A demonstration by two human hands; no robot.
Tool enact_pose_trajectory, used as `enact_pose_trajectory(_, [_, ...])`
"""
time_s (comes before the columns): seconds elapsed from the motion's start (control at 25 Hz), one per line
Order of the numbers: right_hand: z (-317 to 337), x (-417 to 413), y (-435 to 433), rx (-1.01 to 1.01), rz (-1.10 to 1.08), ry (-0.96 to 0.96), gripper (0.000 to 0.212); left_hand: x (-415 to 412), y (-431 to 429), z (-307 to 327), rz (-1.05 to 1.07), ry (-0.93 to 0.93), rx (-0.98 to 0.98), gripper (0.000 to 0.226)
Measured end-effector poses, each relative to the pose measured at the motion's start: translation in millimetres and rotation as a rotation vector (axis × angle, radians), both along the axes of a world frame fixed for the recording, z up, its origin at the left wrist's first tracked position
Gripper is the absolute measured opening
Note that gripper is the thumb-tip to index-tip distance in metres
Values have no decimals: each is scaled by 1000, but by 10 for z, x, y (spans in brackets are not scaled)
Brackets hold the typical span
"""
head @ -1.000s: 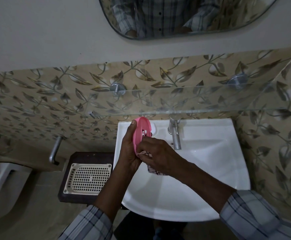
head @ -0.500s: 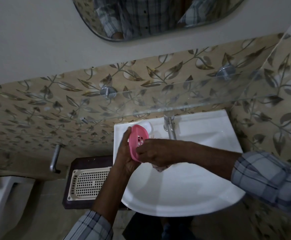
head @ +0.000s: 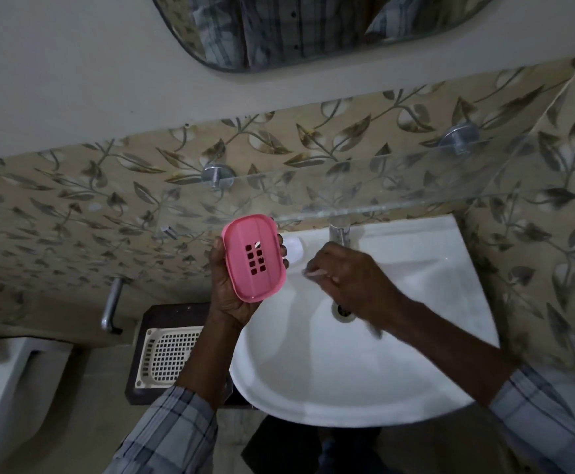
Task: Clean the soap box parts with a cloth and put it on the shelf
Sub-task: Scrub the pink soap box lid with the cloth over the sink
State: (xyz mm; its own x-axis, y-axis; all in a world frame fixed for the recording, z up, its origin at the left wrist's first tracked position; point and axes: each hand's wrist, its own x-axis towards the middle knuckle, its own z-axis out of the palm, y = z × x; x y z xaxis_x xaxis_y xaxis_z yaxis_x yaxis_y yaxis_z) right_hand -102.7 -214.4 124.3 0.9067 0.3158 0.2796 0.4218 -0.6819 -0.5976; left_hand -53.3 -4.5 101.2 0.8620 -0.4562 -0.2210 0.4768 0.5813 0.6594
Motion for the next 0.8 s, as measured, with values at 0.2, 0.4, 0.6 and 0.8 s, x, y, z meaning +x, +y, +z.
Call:
enact_pose_trajectory(0.2, [-35, -267, 584, 198, 85, -91, 13, -16, -136, -2, -81, 52, 47, 88])
enact_pose_trajectory(0.4, [-106, -171, 602, -47, 130, -185, 7, -77, -146, 2, -3, 58, 172, 95])
enact_pose_trajectory(0.6, [-79, -160, 715, 50, -75, -56, 8, -90, -148, -2, 120, 16, 257, 108])
enact_pose_trajectory(0.8, [-181, -179, 647, -50, 145, -258, 9, -178, -161, -55, 169, 61, 227, 98])
